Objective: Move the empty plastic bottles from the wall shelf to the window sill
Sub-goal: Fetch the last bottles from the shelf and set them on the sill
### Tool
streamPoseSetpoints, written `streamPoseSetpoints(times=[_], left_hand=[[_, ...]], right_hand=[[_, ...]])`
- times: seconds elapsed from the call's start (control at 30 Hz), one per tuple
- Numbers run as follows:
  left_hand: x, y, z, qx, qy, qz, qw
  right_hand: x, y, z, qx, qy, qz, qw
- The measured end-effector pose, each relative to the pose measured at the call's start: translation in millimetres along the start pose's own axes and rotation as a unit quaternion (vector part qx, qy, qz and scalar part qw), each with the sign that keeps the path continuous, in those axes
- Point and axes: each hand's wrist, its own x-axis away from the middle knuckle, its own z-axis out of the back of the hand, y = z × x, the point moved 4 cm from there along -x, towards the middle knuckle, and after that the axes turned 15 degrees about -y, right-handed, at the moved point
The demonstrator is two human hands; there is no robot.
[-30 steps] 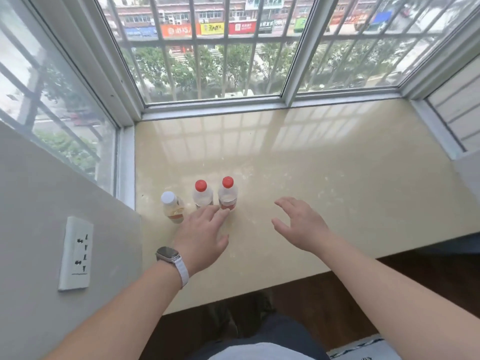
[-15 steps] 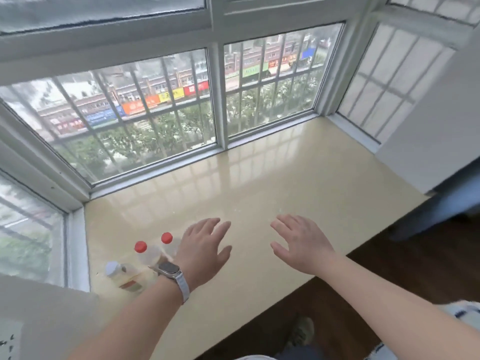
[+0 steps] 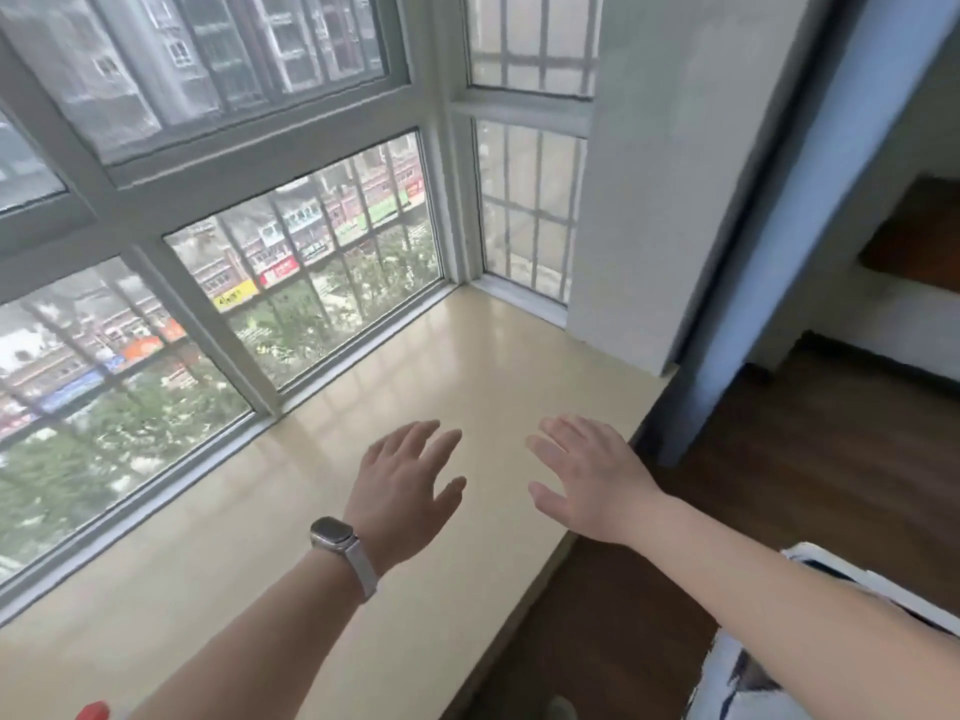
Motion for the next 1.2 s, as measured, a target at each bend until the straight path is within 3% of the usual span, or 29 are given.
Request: streamPoseSetpoints(times=[0.33, 0.7, 1.2], left_hand=[[-105, 141, 1, -0.045, -0.027, -0.167, 0.985], [-168, 259, -16, -0.065, -0.041, -0.311, 0.947], [-354, 395, -4, -0.062, -0.038, -0.438, 0.896]], right_hand=[[96, 126, -9, -0.051, 0.058, -0.173, 0.982], [180, 203, -16, -0.090, 0.097, -0.322, 0.938], [165, 380, 28, -0.096, 0.068, -0.442, 0.889]])
